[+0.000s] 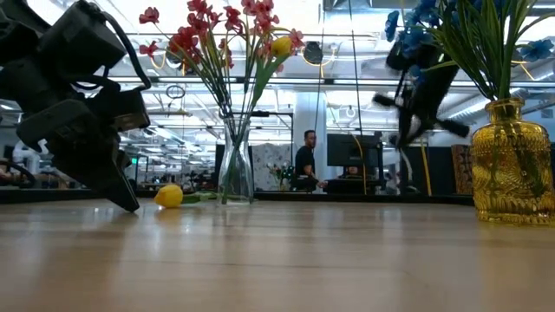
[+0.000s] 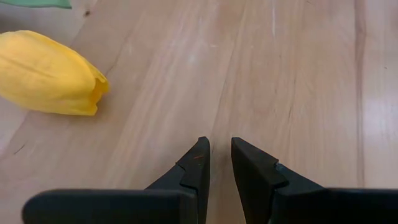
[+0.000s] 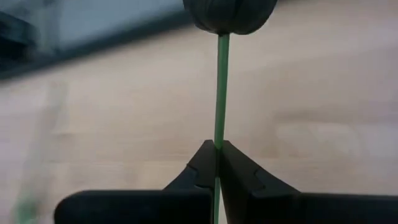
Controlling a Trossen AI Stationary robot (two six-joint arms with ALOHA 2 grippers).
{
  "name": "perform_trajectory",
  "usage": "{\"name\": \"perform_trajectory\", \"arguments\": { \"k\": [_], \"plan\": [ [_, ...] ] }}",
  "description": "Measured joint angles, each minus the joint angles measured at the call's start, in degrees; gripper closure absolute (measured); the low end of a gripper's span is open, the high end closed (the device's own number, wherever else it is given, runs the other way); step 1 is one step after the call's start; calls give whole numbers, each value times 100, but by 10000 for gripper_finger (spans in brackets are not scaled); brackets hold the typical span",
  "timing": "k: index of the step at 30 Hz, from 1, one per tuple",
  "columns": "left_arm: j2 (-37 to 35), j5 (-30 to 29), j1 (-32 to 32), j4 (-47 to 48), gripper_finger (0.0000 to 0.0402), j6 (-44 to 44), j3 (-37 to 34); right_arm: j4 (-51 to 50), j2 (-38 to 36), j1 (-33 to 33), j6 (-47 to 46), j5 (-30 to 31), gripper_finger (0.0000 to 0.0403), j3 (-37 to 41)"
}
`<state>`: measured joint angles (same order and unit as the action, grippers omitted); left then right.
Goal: Sort flowers into vase by color
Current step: Put the black flower into the yellow vase
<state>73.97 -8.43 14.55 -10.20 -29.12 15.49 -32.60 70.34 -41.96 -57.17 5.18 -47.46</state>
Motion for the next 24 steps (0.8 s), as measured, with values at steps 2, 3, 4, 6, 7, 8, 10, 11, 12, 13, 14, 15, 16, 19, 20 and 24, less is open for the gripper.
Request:
{"name": "perform_trajectory", "arguments": {
  "k": [2, 3, 4, 6, 7, 8, 10, 11, 12, 13, 14, 15, 16, 19, 20, 24],
  "plan": [
    [0, -70, 0, 0, 330, 1, 0, 34, -579, 118, 178, 198, 402, -4],
    [0, -110, 2, 0, 330, 0, 0, 66, -853, 175, 311, 256, 402, -4],
    [0, -144, 4, -1, 330, 0, 0, 113, -1132, 226, 465, 303, 402, -4],
    [0, -161, 4, -2, 330, 2, 0, 166, -1693, 313, 805, 344, 402, -12],
    [0, -164, 4, -2, 330, 2, 0, 166, -1951, 348, 977, 337, 402, -13],
    [0, -164, 4, -2, 330, 2, 0, 168, -2190, 374, 1122, 326, 402, -15],
    [0, -161, 10, -11, 330, -62, 5, 126, -2606, 392, 1230, 330, 402, -44],
    [0, -157, 15, -9, 330, -120, 28, 94, -2789, 388, 1259, 356, 402, -96],
    [2, -144, 15, -21, 330, -158, 62, 104, -2948, 387, 1359, 377, 402, -162],
    [2, -142, 15, -40, 330, -168, 96, 139, -3095, 387, 1508, 442, 402, -240],
    [2, -142, 15, -44, 330, -164, 133, 153, -3216, 387, 1667, 554, 402, -329],
    [2, -141, 16, -45, 330, -146, 167, 142, -3317, 387, 1837, 658, 403, -440],
    [2, -139, 20, -58, 330, -96, 193, 138, -3393, 384, 2017, 712, 403, -576],
    [2, -133, 22, -157, 330, -13, 279, 81, -3527, 385, 2540, 721, 403, -1106],
    [2, -131, 22, -162, 330, -14, 316, -9, -3555, 393, 2687, 685, 403, -1313],
    [2, -129, 22, -146, 330, -43, 445, -920, -3591, 616, 3111, 666, 403, -2265]
  ]
}}
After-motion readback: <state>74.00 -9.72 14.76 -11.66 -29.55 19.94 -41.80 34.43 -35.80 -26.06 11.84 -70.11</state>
